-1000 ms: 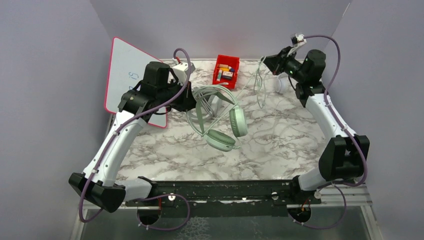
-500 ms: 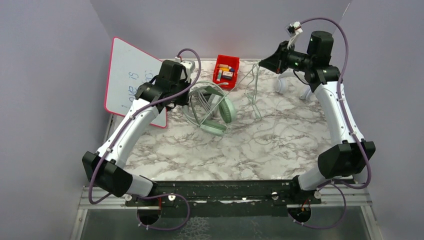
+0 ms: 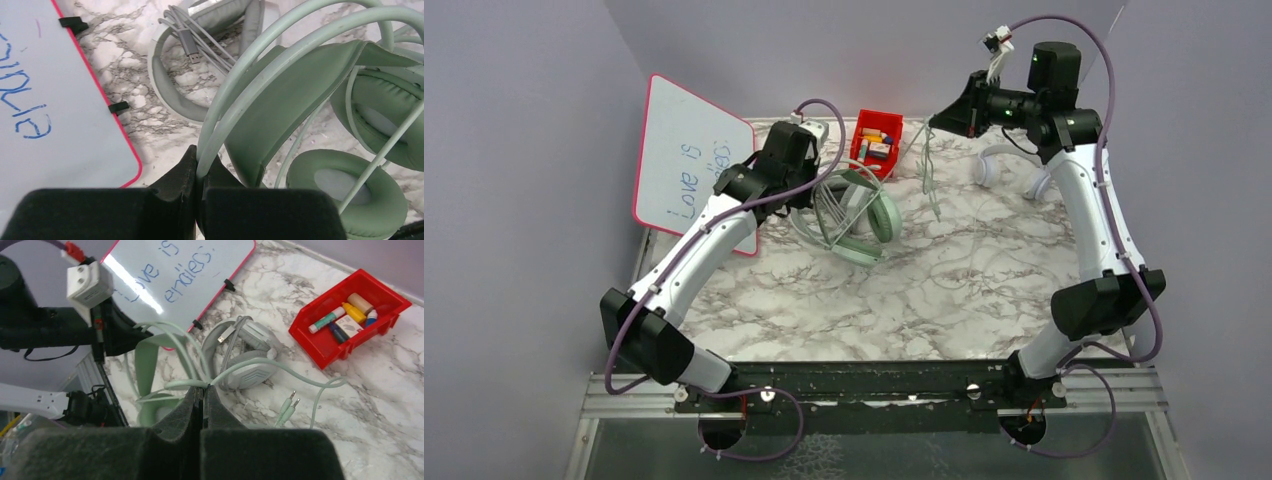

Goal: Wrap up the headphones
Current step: Wrap the headphones cable around the headphones.

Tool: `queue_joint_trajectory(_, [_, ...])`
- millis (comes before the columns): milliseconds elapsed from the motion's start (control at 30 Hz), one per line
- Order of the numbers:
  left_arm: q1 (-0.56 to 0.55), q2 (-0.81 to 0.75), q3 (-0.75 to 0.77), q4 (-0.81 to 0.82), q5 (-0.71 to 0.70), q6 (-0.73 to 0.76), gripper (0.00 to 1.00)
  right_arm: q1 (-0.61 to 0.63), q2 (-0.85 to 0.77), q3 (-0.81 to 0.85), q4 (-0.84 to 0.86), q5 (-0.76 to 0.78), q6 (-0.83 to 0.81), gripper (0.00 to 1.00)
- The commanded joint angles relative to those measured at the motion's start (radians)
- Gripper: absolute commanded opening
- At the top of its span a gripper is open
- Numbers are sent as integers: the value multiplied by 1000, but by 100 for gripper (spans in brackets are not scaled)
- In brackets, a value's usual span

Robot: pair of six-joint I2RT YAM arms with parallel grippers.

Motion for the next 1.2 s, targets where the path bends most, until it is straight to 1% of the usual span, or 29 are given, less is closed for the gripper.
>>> queue_joint_trajectory(0, [5, 60, 88, 82, -135, -49, 0, 21, -74, -5, -67, -67, 22, 0])
queue_joint_trajectory(167, [3, 142, 175, 130, -265, -89, 0, 70, -95, 4, -92, -158, 67, 0])
queue_joint_trajectory(300, [3, 181, 261, 192, -341, -131, 0, 95, -127, 0, -129, -197, 97, 0])
queue_joint_trajectory(433, [-4, 237, 370, 231, -363, -181, 0, 118, -190, -73, -107, -216, 156, 0])
queue_joint_trajectory(533, [-23, 259, 422, 277, -372, -229, 0, 139, -255, -180, -6, -212, 239, 0])
queue_joint_trajectory(667, [-29, 252, 433, 367, -281, -337, 0, 168, -348, -378, 239, -168, 398, 0])
queue_joint_trajectory(767, [-36, 225, 413, 441, -216, -450, 0, 199, -412, -527, 427, -73, 506, 0])
queue_joint_trajectory(933, [-49, 183, 368, 560, -137, -579, 0, 236, -508, -681, 544, 121, 528, 1])
queue_joint_trajectory(967, [-49, 171, 353, 586, -124, -603, 0, 237, -526, -718, 582, 137, 536, 2])
queue_joint_trajectory(1033, [-48, 148, 332, 639, -89, -637, 0, 238, -561, -787, 653, 155, 553, 9])
queue_joint_trajectory(1167, [-49, 117, 322, 695, 0, -681, 0, 239, -572, -866, 699, 149, 544, 31])
